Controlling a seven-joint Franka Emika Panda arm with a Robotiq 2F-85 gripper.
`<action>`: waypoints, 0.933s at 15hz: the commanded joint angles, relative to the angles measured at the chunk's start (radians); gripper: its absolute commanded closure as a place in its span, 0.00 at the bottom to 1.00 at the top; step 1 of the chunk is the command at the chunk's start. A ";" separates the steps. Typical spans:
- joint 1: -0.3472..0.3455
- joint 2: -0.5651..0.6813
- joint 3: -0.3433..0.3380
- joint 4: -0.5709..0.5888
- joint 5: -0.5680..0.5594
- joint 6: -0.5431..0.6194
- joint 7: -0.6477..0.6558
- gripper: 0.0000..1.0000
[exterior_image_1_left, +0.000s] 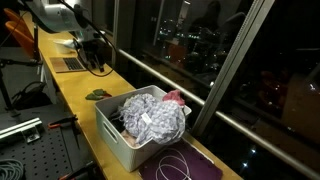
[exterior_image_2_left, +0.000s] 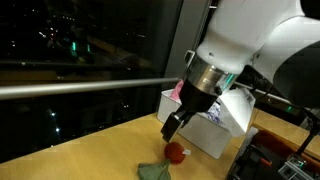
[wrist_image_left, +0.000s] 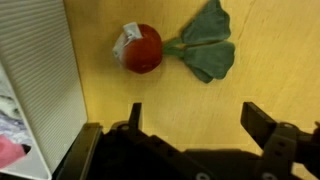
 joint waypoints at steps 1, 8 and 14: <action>0.061 0.128 -0.060 0.073 -0.041 0.028 0.036 0.00; 0.061 0.171 -0.169 0.077 -0.037 0.031 0.000 0.00; 0.059 0.246 -0.217 0.061 -0.033 0.104 0.015 0.00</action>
